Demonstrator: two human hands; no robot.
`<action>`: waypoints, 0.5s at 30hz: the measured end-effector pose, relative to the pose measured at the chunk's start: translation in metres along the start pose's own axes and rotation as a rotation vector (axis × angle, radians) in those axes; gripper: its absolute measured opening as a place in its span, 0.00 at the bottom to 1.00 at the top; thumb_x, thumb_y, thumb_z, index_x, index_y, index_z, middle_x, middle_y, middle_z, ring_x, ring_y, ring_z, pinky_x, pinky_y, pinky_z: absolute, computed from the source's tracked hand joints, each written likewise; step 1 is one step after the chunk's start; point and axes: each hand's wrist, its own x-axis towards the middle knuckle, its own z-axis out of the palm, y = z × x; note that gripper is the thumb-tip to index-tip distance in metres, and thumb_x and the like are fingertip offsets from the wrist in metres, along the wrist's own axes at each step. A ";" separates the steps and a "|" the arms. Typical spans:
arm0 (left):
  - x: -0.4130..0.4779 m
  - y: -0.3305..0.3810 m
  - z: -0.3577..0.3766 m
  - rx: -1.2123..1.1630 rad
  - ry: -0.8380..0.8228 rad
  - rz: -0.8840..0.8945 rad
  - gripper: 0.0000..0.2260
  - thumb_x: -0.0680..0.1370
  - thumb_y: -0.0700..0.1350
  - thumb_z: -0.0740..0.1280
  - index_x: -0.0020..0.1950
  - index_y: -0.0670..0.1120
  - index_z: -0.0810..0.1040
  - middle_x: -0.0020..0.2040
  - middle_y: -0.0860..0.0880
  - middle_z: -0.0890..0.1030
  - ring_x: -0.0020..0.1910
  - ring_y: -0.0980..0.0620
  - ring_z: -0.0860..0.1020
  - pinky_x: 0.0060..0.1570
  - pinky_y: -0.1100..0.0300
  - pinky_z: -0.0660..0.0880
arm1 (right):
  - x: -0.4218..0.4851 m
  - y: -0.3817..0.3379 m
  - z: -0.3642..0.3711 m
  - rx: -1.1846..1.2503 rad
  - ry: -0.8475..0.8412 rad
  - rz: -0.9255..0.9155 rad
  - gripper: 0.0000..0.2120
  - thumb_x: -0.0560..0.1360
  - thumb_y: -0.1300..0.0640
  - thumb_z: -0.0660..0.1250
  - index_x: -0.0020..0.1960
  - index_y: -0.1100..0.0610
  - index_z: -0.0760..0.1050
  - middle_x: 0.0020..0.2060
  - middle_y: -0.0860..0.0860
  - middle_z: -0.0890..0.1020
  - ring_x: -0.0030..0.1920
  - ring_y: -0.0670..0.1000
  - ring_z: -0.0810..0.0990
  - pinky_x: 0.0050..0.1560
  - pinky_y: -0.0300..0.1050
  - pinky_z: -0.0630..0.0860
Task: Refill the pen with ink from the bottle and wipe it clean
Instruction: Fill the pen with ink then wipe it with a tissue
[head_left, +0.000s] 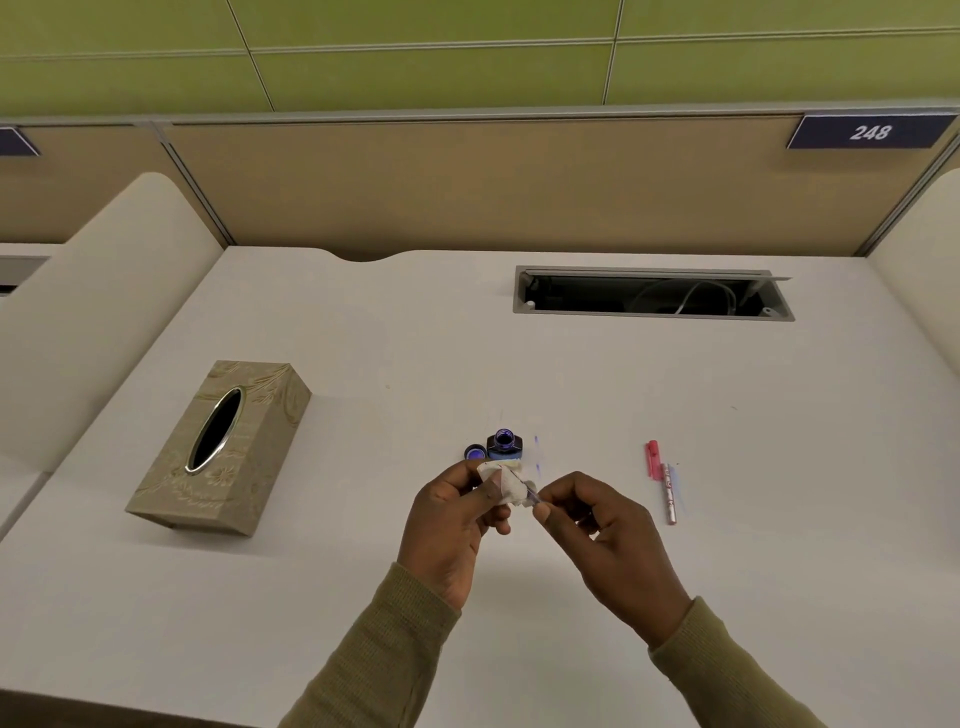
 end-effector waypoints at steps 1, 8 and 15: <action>0.000 0.000 0.000 -0.003 -0.001 0.000 0.07 0.77 0.34 0.66 0.51 0.34 0.81 0.43 0.39 0.82 0.32 0.50 0.73 0.32 0.59 0.73 | 0.000 -0.001 0.000 0.009 -0.015 0.023 0.05 0.77 0.57 0.71 0.43 0.50 0.80 0.35 0.44 0.80 0.35 0.45 0.74 0.35 0.37 0.71; 0.002 -0.001 -0.003 0.033 -0.011 0.009 0.06 0.77 0.35 0.66 0.50 0.37 0.82 0.43 0.41 0.83 0.34 0.49 0.73 0.33 0.57 0.73 | 0.003 -0.004 -0.001 0.151 -0.128 0.228 0.08 0.80 0.56 0.67 0.44 0.51 0.82 0.34 0.48 0.80 0.36 0.43 0.76 0.39 0.36 0.73; 0.005 -0.005 -0.006 0.120 0.049 0.020 0.05 0.76 0.36 0.68 0.50 0.39 0.83 0.45 0.38 0.84 0.38 0.48 0.76 0.33 0.57 0.74 | 0.001 -0.001 -0.003 0.283 -0.173 0.349 0.12 0.82 0.57 0.64 0.43 0.51 0.83 0.36 0.51 0.81 0.38 0.46 0.78 0.39 0.44 0.74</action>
